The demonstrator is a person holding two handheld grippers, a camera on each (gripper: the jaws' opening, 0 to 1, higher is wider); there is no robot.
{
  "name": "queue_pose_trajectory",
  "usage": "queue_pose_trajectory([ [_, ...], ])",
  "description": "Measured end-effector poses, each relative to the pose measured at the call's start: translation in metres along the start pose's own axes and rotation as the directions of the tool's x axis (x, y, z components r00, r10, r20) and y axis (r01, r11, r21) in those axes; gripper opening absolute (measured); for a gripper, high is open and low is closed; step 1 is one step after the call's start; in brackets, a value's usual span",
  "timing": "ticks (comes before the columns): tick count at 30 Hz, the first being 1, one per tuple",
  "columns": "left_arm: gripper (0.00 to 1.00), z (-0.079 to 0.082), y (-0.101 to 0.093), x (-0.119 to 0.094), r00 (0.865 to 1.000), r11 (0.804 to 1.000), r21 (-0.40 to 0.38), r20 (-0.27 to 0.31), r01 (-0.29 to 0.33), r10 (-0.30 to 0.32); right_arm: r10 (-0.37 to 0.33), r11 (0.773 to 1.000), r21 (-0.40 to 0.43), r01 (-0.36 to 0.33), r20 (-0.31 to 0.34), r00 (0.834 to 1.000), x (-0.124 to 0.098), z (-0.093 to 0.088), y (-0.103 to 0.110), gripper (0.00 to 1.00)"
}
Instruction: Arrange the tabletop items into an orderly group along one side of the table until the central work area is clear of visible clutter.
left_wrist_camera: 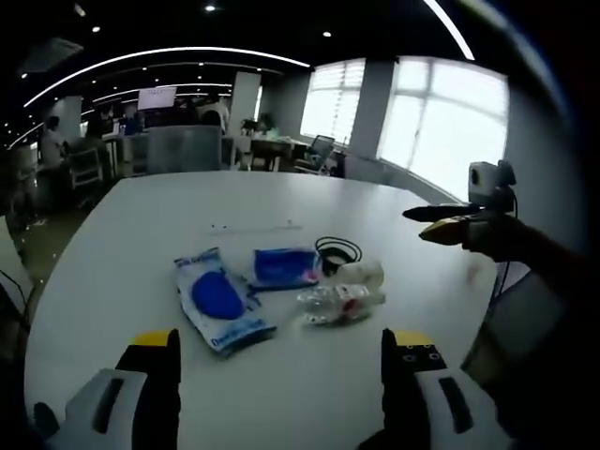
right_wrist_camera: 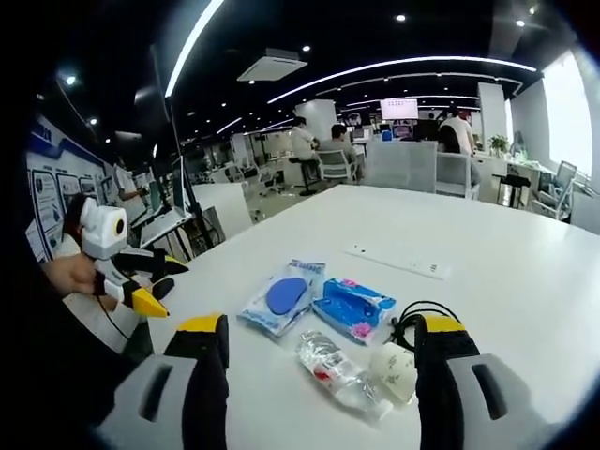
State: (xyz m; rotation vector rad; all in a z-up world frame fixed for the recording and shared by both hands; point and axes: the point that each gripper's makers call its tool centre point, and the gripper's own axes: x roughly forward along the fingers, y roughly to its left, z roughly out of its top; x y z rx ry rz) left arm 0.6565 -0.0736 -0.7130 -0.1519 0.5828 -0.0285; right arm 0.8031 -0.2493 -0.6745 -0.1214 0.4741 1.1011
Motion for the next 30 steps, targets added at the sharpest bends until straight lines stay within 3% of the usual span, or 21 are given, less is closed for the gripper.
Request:
queue_pose_trajectory([
  [9, 0.85, -0.001, 0.012, -0.002, 0.996, 0.995, -0.029, 0.008, -0.092, 0.092, 0.047, 0.998, -0.041, -0.047, -0.016, 0.999, 0.018, 0.006, 0.003, 0.72],
  [15, 0.82, -0.006, 0.010, -0.003, 0.995, 0.994, -0.039, 0.006, -0.097, 0.098, 0.087, 0.993, -0.075, -0.089, -0.026, 0.996, 0.032, 0.014, 0.004, 0.72],
  [24, 0.78, -0.004, 0.013, -0.001, 0.993, 0.987, -0.118, 0.041, -0.108, 0.114, 0.135, 0.983, -0.115, -0.142, -0.064, 0.989, 0.052, 0.015, 0.006, 0.69],
  [30, 0.76, -0.001, 0.011, -0.001, 0.992, 0.988, -0.100, 0.045, -0.116, 0.121, 0.125, 0.982, -0.133, -0.136, -0.088, 0.988, 0.059, 0.012, 0.001, 0.67],
])
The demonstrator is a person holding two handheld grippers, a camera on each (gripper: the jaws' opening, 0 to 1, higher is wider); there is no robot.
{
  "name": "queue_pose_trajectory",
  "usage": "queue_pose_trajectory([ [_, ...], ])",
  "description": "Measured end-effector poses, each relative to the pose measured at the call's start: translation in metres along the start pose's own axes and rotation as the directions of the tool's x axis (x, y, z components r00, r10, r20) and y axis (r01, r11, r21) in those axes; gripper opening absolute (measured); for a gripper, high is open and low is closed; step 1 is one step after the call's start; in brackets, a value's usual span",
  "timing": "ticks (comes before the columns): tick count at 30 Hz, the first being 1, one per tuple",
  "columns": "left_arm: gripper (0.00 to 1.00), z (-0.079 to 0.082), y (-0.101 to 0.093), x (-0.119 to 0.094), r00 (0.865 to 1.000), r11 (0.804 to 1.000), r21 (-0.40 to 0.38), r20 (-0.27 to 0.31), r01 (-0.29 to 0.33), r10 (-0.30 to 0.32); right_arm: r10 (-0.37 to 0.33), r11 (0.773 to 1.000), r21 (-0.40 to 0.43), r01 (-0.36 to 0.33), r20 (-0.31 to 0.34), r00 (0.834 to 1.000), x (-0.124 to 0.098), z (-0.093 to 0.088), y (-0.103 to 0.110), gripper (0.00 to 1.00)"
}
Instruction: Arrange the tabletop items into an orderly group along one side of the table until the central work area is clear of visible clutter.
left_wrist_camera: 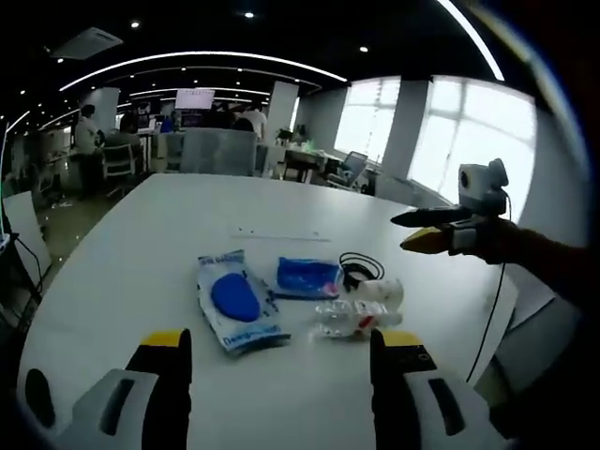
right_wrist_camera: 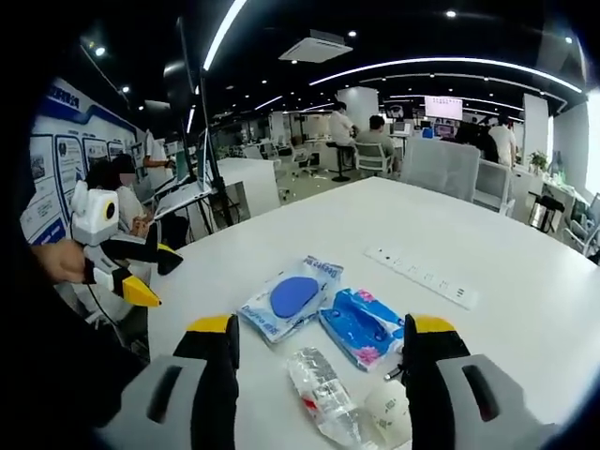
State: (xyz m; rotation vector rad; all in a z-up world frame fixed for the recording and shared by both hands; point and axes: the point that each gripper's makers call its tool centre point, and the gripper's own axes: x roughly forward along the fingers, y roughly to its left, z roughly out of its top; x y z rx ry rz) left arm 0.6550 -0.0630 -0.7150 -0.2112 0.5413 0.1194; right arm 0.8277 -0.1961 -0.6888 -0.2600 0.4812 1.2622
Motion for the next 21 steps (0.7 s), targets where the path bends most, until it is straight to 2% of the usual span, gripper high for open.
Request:
queue_pose_trajectory([
  [9, 0.74, 0.011, -0.003, 0.005, 1.000, 0.999, 0.033, 0.006, 0.009, -0.010, -0.004, 1.000, 0.004, 0.004, -0.012, 1.000, 0.006, -0.004, 0.000, 0.64],
  [15, 0.72, 0.020, -0.001, 0.015, 0.999, 0.996, 0.082, 0.002, 0.032, -0.032, -0.016, 1.000, 0.017, 0.016, -0.008, 1.000, 0.006, -0.006, 0.003, 0.64],
  [21, 0.73, 0.027, -0.001, 0.026, 0.998, 0.993, 0.101, -0.004, 0.069, -0.069, -0.039, 0.999, 0.033, 0.039, -0.015, 0.999, 0.007, -0.011, 0.002, 0.61],
])
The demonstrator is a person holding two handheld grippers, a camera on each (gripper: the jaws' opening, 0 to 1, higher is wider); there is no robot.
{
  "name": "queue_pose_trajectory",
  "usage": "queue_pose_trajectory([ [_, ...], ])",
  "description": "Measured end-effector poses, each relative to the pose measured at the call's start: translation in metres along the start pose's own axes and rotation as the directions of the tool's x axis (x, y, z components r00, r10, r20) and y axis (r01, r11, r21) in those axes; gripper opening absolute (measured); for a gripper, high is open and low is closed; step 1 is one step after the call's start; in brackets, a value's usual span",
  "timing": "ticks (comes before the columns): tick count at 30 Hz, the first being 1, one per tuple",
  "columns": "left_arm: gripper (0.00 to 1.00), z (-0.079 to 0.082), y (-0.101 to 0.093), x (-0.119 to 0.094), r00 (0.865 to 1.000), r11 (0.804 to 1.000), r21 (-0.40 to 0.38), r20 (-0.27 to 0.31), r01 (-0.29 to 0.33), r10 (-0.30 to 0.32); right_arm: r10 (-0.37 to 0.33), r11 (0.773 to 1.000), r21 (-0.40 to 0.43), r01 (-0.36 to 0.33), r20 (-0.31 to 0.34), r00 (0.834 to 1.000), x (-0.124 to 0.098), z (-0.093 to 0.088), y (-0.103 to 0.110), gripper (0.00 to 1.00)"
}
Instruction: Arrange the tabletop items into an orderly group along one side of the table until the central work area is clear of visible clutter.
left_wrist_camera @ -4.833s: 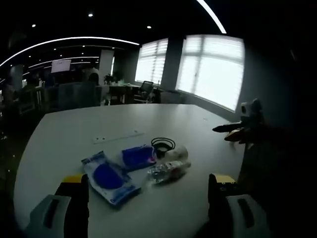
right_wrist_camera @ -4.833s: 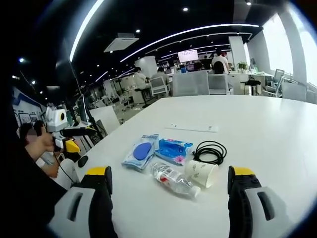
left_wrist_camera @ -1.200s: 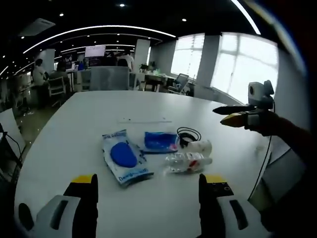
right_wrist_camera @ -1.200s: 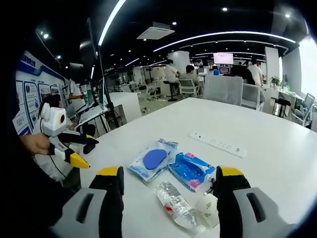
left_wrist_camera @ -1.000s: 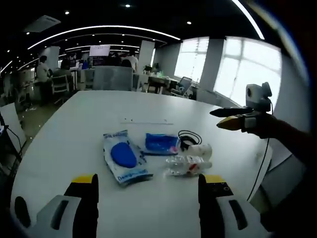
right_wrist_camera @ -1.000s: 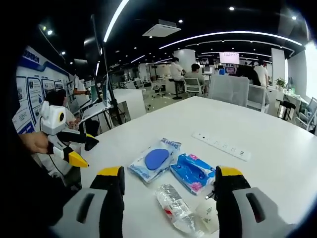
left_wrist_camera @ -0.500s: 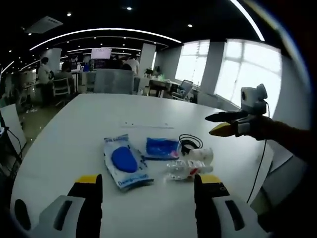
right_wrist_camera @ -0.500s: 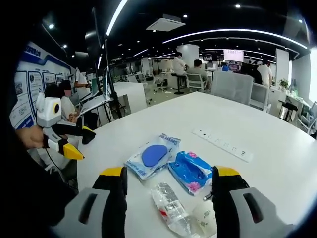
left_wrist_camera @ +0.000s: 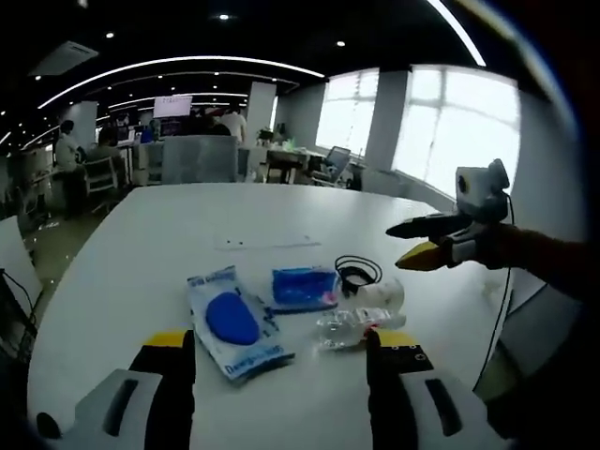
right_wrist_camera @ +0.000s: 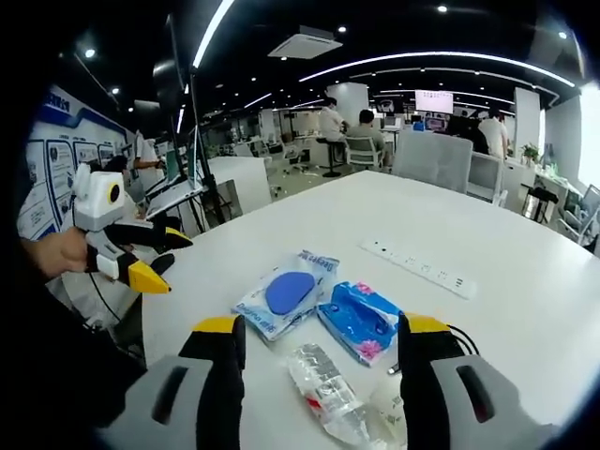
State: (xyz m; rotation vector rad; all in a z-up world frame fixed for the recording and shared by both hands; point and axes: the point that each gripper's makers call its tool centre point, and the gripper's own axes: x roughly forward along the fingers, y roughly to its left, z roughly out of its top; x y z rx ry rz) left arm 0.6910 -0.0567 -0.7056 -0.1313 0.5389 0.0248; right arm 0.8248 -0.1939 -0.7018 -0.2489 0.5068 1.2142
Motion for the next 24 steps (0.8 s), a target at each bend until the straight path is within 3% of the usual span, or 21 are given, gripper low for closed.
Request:
queue_pose_trajectory([
  [11, 0.65, 0.019, -0.002, 0.024, 0.995, 0.993, 0.071, -0.006, 0.100, -0.100, -0.084, 0.996, 0.016, 0.085, -0.028, 0.996, 0.001, -0.009, -0.014, 0.57],
  [15, 0.59, 0.033, -0.001, 0.036, 0.994, 0.990, 0.094, 0.010, 0.109, -0.111, -0.140, 0.989, 0.046, 0.142, -0.043, 0.989, 0.002, -0.013, -0.028, 0.53],
  [24, 0.54, 0.049, 0.007, 0.061, 0.991, 0.986, 0.107, 0.023, 0.125, -0.129, -0.178, 0.981, 0.075, 0.181, -0.044, 0.983, 0.007, -0.013, -0.040, 0.47],
])
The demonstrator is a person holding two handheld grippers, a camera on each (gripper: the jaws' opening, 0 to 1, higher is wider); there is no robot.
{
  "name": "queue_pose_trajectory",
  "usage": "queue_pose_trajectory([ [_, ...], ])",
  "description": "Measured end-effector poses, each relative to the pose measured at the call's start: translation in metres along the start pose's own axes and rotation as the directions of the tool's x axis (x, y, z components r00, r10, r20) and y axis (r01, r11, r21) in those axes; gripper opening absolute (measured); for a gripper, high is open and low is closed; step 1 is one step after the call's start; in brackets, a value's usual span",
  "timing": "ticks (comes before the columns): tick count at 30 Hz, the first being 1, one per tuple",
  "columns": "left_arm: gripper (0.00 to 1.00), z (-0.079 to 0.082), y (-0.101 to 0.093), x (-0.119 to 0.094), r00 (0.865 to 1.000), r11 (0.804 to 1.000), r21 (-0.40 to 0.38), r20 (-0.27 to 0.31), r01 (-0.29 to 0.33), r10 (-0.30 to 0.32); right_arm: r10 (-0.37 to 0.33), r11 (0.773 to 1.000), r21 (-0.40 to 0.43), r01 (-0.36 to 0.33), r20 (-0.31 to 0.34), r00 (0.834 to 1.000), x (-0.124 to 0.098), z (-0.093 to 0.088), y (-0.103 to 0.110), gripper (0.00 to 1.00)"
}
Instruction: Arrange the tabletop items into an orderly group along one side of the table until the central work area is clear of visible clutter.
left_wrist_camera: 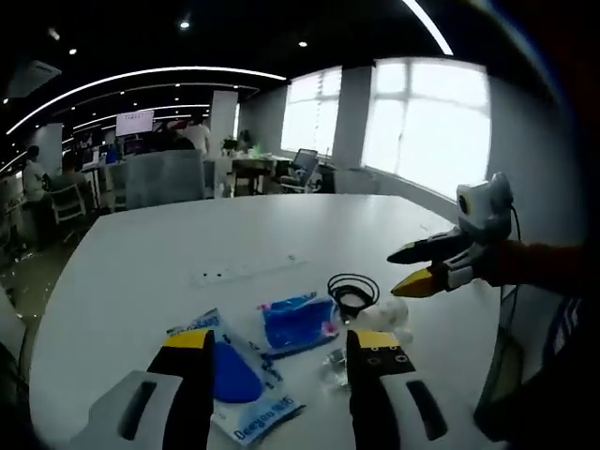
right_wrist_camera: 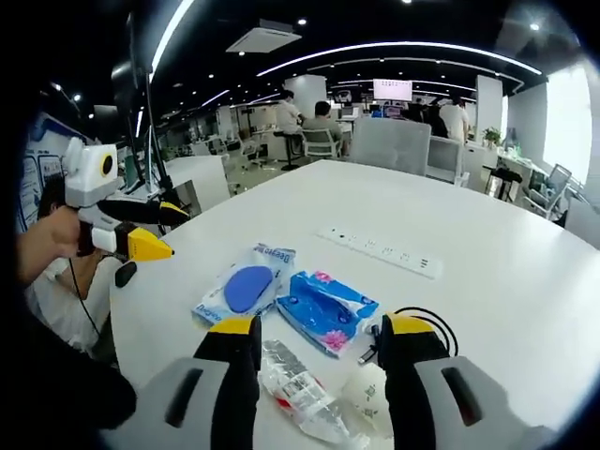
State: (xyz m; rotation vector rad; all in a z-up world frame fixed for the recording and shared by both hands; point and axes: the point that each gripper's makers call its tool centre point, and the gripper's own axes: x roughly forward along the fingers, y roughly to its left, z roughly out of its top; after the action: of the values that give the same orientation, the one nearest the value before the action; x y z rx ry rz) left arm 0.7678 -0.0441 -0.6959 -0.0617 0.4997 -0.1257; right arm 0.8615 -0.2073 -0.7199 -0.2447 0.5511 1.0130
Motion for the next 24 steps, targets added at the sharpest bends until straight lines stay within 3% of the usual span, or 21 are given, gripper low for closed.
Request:
queue_pose_trajectory([
  [5, 0.45, 0.000, 0.002, 0.019, 1.000, 1.000, 0.011, -0.017, 0.019, -0.018, -0.026, 1.000, 0.012, 0.026, -0.006, 1.000, 0.007, -0.001, -0.004, 0.42],
  [11, 0.40, -0.001, -0.001, 0.038, 0.997, 0.998, 0.025, -0.037, 0.063, -0.062, -0.050, 0.998, 0.035, 0.051, -0.034, 0.998, 0.020, -0.014, -0.011, 0.39],
  [24, 0.30, -0.027, 0.004, 0.081, 0.988, 0.993, 0.051, -0.114, 0.105, -0.099, -0.085, 0.986, 0.138, 0.094, -0.071, 0.994, 0.042, -0.037, -0.028, 0.29],
])
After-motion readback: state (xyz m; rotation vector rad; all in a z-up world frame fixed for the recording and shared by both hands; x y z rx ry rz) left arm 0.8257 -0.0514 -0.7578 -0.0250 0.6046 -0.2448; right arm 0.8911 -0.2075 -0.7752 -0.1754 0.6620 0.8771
